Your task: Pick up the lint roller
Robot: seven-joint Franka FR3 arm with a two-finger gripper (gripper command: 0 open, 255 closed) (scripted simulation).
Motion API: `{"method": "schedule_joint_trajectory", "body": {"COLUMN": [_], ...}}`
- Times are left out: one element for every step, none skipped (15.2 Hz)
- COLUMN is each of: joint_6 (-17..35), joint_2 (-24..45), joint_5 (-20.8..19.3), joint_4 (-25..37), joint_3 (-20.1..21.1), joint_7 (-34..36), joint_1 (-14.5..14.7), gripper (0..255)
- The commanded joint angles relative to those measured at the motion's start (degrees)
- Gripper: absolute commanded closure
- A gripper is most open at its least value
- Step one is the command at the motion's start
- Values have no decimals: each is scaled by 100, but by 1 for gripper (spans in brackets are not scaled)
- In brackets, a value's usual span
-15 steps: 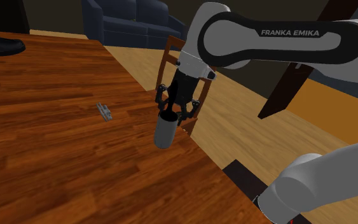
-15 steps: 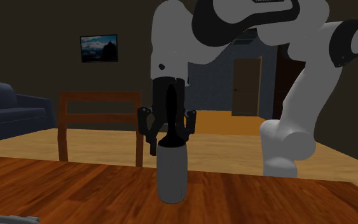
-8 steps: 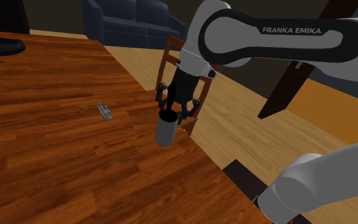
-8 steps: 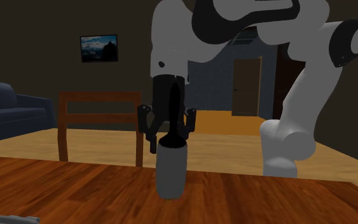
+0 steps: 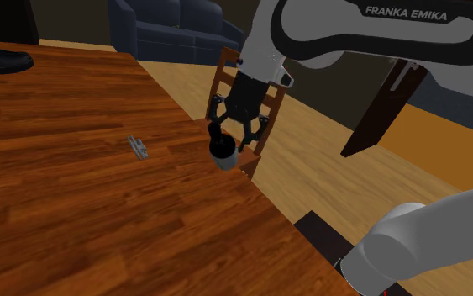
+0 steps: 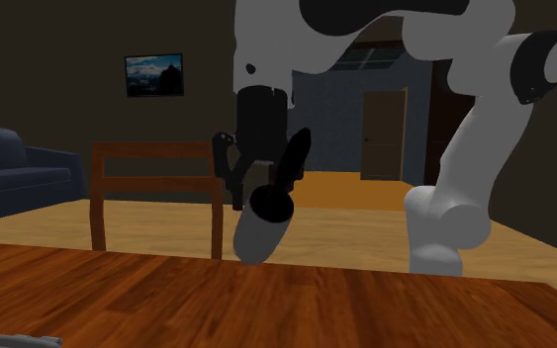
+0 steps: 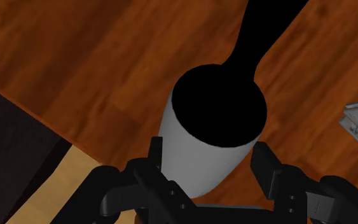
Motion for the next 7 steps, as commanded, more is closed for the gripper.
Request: {"method": "schedule_joint_trajectory", "body": {"joint_6": [-161, -234, -307, -379, -452, -463, -463], "joint_2": [7, 14, 22, 31, 41, 42, 43], "joint_5": [-27, -38, -50, -61, -72, -74, -74], "joint_4": [169, 249, 331, 414, 498, 510, 511], "joint_3": [-31, -41, -51, -61, -70, -71, -71], "joint_7": [26, 43, 60, 77, 95, 97, 97], "joint_1": [-14, -18, -23, -28, -33, -34, -34], "gripper": [255, 255, 255, 255, 255, 255, 255]}}
